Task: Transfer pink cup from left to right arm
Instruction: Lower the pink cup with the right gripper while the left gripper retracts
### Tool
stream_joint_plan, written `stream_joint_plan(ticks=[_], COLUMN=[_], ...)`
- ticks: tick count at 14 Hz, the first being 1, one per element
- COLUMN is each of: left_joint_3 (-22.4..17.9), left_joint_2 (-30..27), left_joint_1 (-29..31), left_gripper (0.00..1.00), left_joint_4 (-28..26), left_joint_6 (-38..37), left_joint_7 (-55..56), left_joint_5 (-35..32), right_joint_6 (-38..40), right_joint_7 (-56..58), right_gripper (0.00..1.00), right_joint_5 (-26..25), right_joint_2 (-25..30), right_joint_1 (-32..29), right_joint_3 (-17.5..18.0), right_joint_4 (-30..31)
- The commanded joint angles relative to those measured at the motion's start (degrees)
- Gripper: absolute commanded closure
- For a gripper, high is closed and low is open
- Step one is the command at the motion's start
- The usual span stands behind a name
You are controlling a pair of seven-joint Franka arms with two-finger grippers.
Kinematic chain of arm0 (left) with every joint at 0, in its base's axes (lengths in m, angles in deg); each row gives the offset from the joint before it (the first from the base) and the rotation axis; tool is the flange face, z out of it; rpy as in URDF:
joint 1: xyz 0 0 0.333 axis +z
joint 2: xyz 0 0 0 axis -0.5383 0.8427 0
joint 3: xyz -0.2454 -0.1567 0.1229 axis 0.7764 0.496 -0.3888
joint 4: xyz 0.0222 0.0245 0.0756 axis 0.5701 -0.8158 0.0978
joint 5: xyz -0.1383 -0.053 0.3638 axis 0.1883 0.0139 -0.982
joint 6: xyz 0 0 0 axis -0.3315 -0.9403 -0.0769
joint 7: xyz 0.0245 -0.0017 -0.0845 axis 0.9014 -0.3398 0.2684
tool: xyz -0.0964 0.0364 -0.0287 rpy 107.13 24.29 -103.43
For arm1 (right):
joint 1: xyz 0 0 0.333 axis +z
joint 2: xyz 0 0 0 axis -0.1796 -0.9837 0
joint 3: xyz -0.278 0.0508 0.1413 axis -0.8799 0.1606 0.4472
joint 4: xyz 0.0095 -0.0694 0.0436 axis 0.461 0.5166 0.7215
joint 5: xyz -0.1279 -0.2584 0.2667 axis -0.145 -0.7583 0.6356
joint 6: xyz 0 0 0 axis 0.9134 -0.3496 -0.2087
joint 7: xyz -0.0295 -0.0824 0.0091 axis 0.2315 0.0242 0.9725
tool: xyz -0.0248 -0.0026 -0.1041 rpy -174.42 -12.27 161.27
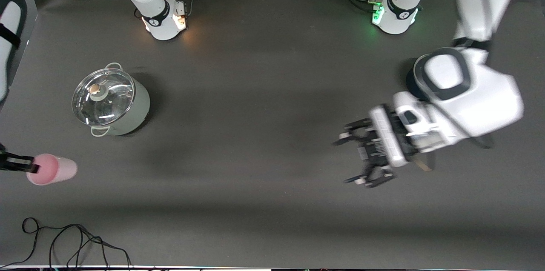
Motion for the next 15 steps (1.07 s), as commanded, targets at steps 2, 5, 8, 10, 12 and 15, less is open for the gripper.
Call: stream_joint_plan(ticks=[2, 5, 8, 10, 12, 15], left_joint_3=[-0.71, -1.15, -1.77, -1.68, -1.77, -3.87], left_joint_2=[-5.59, -8.93, -10.70, -10.70, -10.79, -10.87], left_joint_1=[5.23, 7.52, 7.44, 7.35, 7.43, 7.52], left_gripper=[0.00, 0.00, 0.00, 0.00, 0.00, 0.00], left_joint_4=[0.37, 1.51, 4.93, 6.52, 7.67, 7.76], left_joint_6=[-16.20, -25.52, -33.61, -37.31, -38.73, -39.70], left_joint_7=[8.48, 13.93, 21.30, 27.62, 31.50, 40.73], left_joint_5=[-17.37, -27.04, -36.72, -40.15, -42.01, -42.19], right_joint_6=[-16.24, -27.95, -37.70, -42.90, -43.54, -43.63], right_joint_7=[3.19, 7.40, 7.50, 7.93, 9.69, 10.31], right_gripper=[1.00, 1.00, 1.00, 1.00, 1.00, 1.00], right_joint_5=[1.89, 1.89, 1.98, 1.98, 1.98, 1.98], right_joint_2=[5.87, 5.89, 4.31, 2.55, 0.53, -0.79], right_joint_1=[-0.08, -0.17, -0.17, -0.35, -0.61, -0.87], right_joint_3=[0.13, 0.04, 0.13, 0.13, 0.22, 0.22], right_joint_4=[18.98, 28.23, 35.35, 38.79, 39.15, 38.80])
